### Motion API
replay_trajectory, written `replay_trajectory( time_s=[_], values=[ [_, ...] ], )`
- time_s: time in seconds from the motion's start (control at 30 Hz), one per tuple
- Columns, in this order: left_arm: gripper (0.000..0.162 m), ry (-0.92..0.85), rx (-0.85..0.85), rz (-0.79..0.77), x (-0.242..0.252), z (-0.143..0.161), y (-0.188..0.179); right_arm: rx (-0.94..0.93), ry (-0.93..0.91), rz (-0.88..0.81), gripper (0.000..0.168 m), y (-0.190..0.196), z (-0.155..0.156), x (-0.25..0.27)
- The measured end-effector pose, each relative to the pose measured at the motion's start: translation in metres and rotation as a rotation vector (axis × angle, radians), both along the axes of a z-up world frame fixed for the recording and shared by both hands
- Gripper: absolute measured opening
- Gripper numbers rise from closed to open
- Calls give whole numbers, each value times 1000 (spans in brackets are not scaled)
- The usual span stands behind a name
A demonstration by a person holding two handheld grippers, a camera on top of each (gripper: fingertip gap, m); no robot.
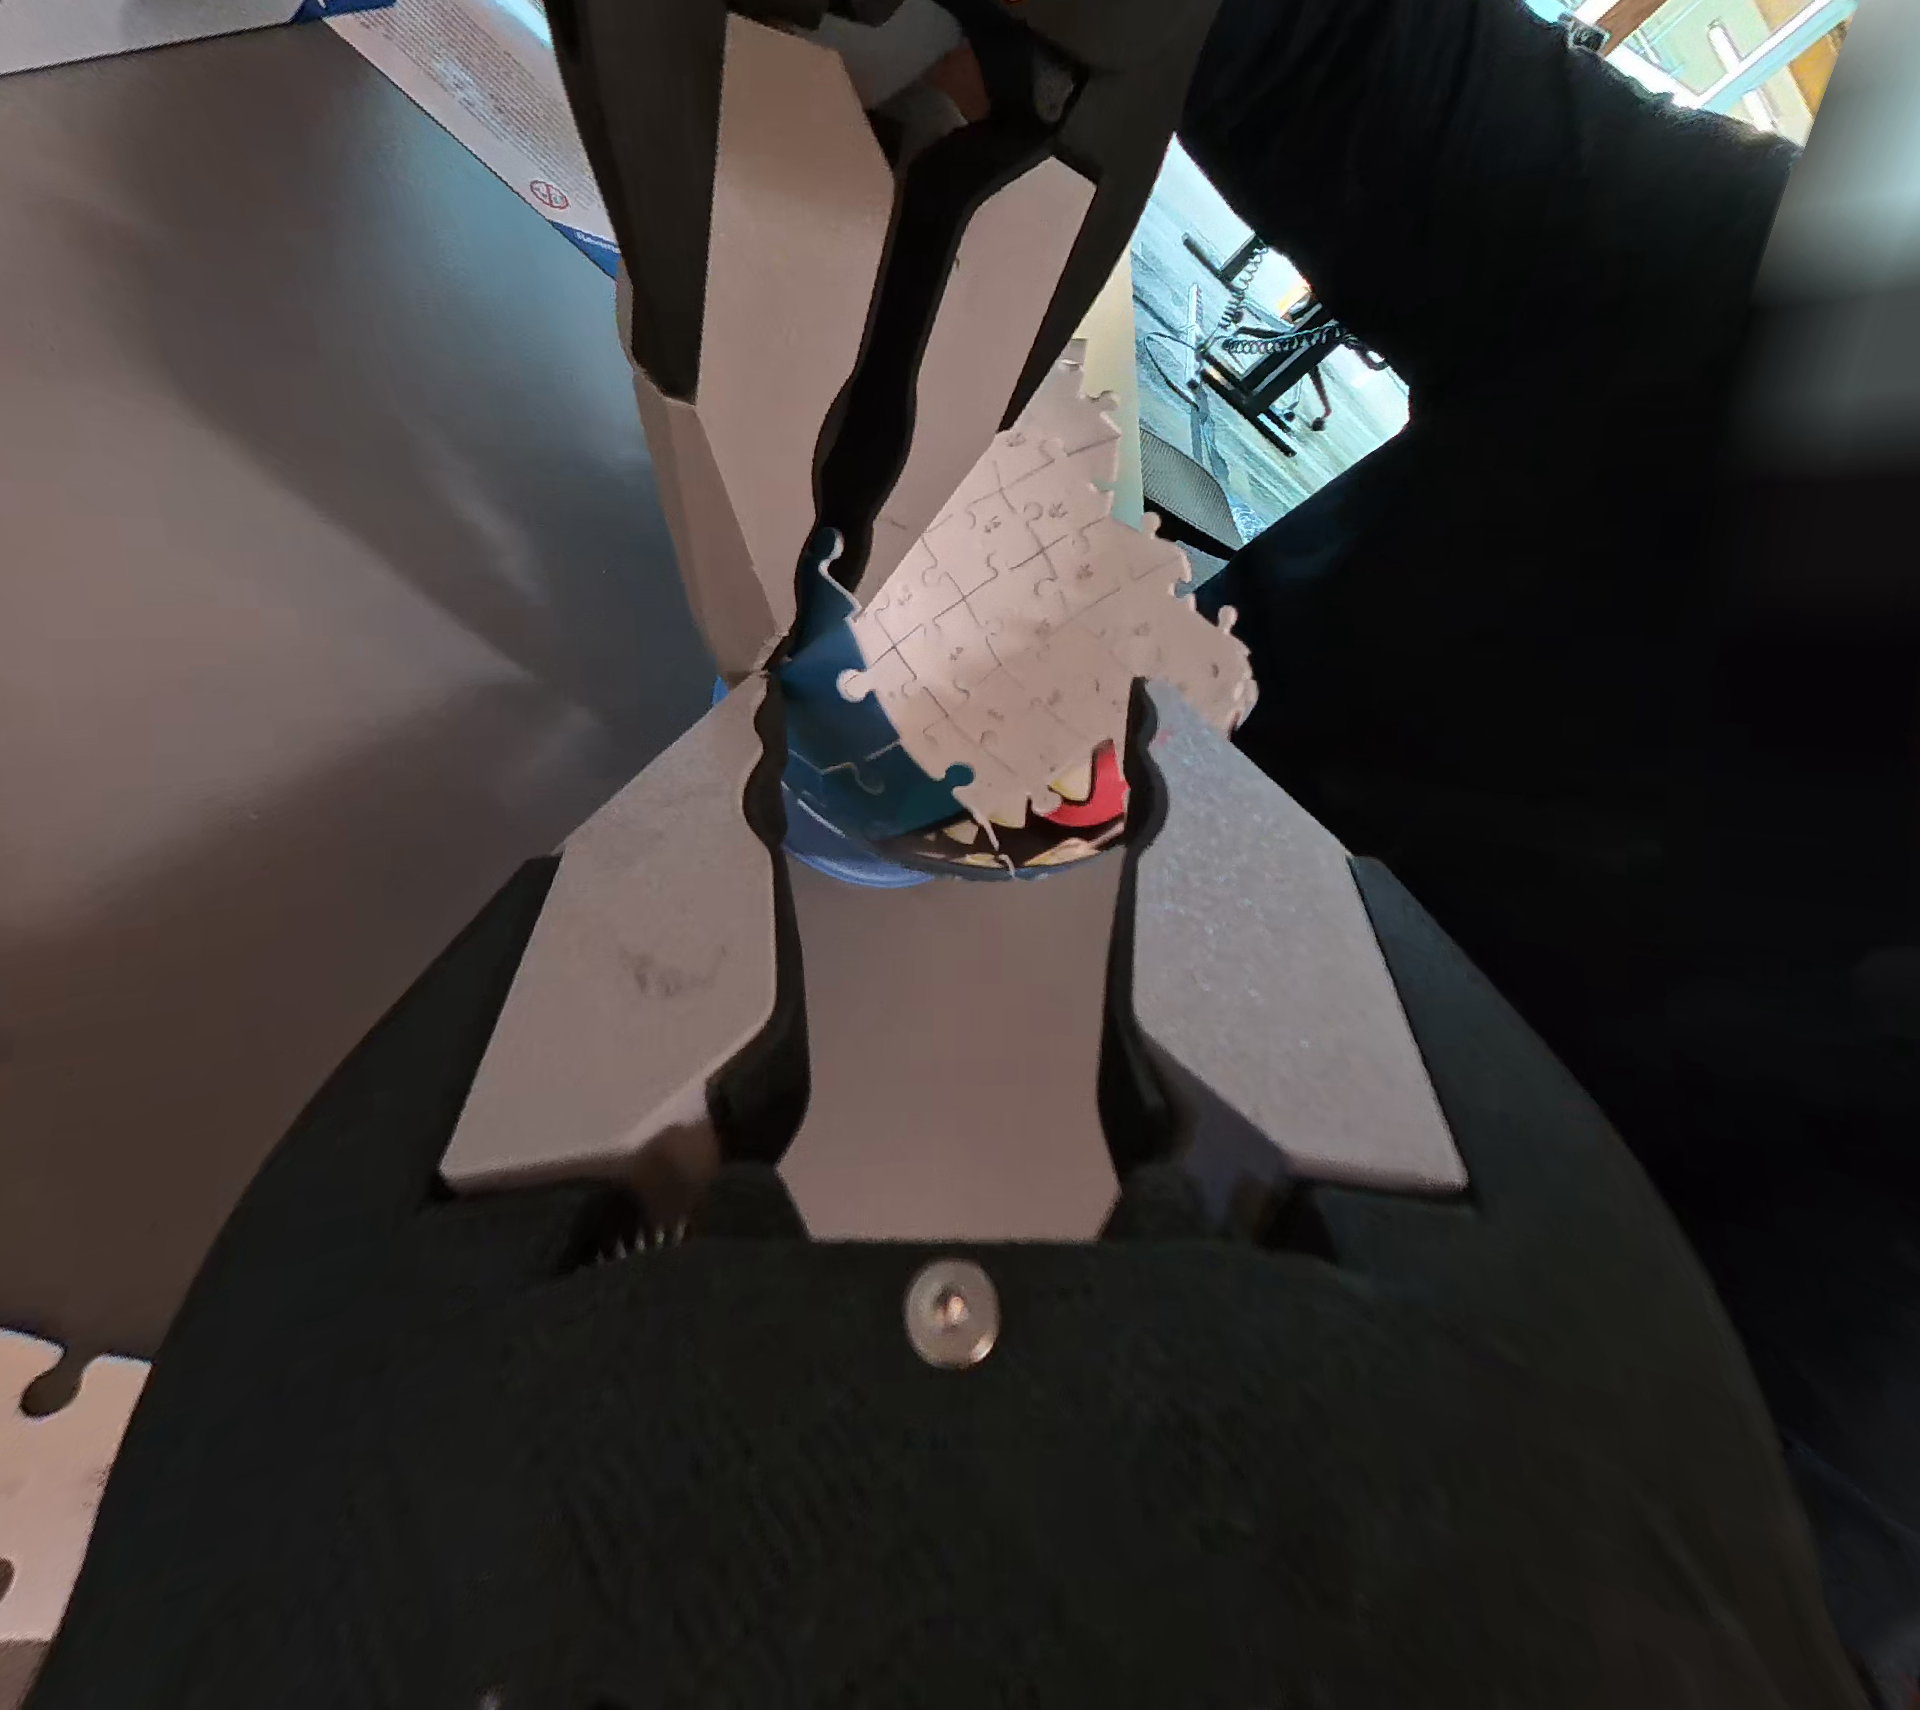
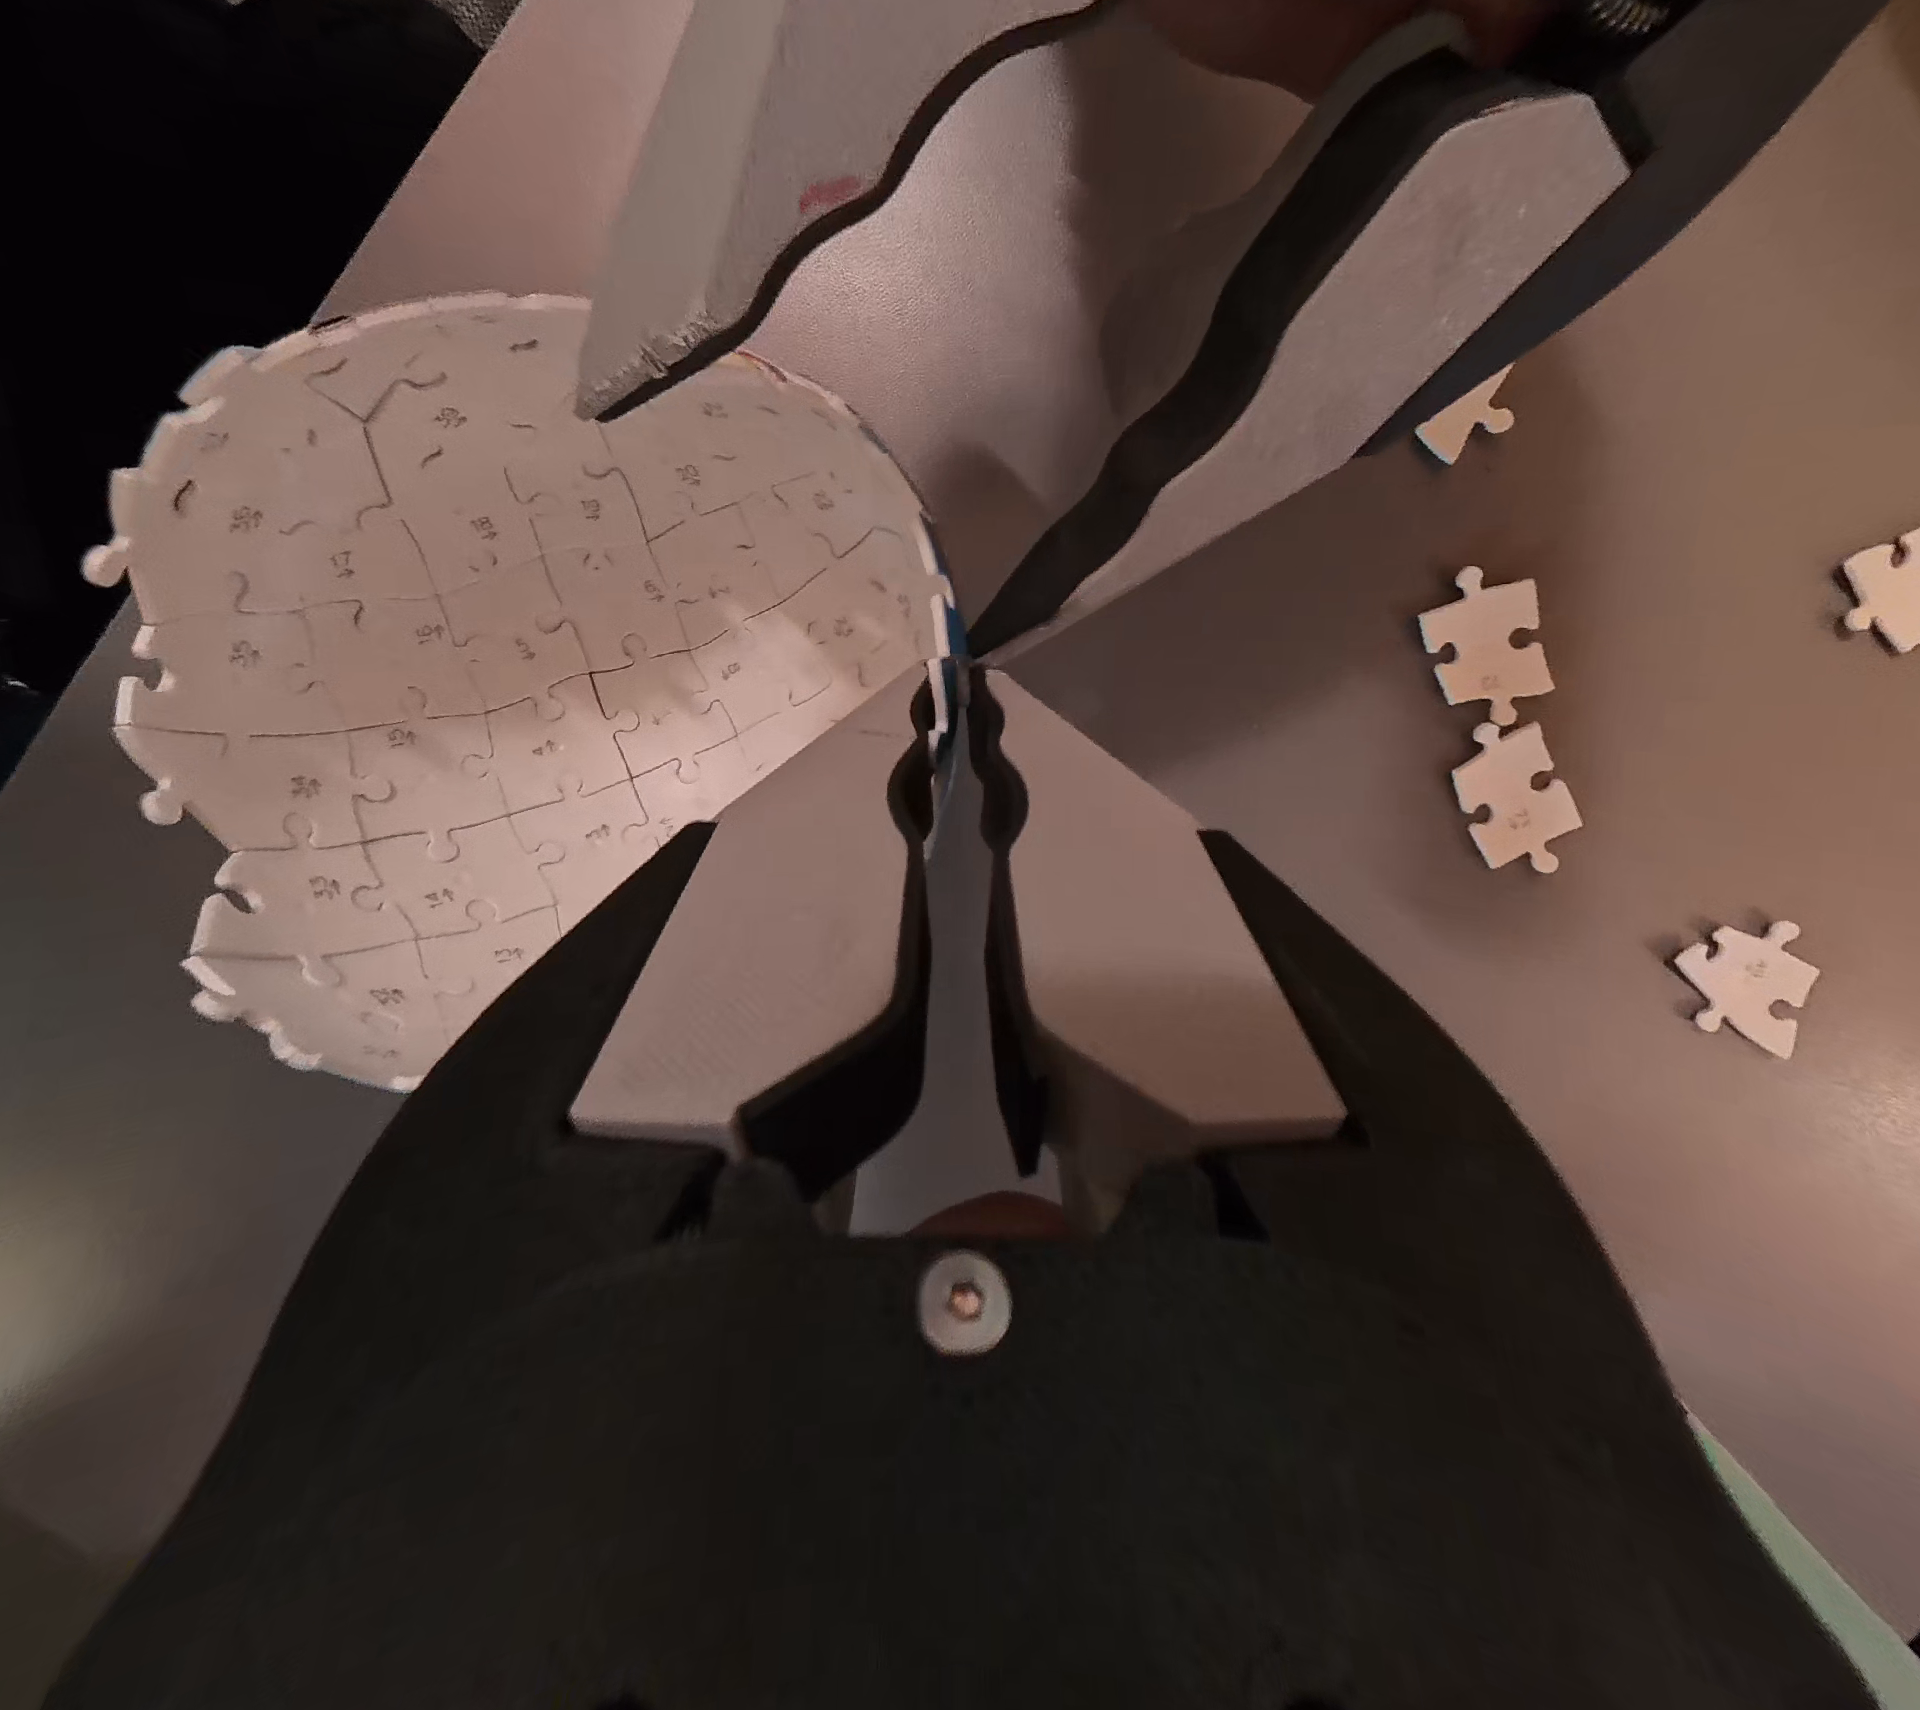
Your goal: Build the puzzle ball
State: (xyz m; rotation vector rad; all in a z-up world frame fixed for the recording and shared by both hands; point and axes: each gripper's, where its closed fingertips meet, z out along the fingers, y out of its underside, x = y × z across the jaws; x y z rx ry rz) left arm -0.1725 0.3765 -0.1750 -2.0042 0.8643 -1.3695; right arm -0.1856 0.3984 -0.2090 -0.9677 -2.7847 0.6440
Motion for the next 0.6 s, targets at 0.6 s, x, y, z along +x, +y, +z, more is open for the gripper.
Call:
replay_trajectory(
  time_s=[0.6],
  values=[
    [64, -4, -12, -20, 5, -4, 5, -33, -101, 12, 0, 5, -5, 6]
  ],
)
